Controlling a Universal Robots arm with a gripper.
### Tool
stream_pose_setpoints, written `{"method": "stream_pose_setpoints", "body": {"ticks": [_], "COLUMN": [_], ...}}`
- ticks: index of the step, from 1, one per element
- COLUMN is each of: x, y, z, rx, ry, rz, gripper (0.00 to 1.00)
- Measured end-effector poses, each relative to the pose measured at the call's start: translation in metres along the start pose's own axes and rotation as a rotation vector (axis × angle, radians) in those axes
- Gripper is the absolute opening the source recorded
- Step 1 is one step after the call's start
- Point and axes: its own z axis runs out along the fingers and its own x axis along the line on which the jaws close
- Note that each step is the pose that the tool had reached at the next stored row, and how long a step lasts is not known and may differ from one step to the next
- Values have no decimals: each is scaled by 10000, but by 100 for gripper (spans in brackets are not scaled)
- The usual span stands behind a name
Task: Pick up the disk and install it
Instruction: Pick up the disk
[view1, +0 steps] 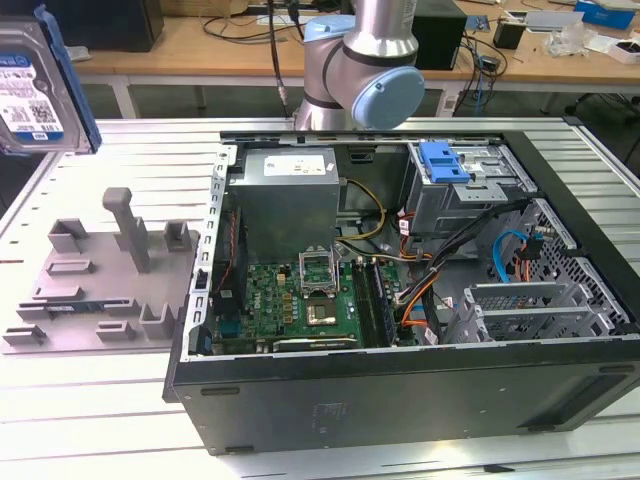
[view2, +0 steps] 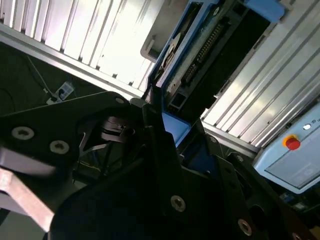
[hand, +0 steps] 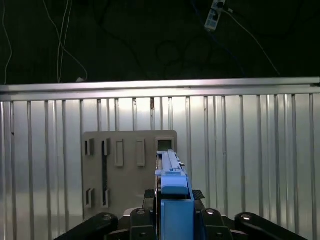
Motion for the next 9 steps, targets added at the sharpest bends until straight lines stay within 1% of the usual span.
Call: {"method": "stream_pose_setpoints", "body": {"ticks": [1, 3, 5, 6, 9], "x": [2, 3, 5, 6, 6], "y": [3, 5, 7, 7, 8], "z": [-139, -215, -326, -346, -348], "rx": [0, 0, -2, -1, 0], "ry": [0, 0, 1, 1, 0], "rz": [1, 0, 1, 0, 0], "gripper": [36, 36, 36, 36, 36]}}
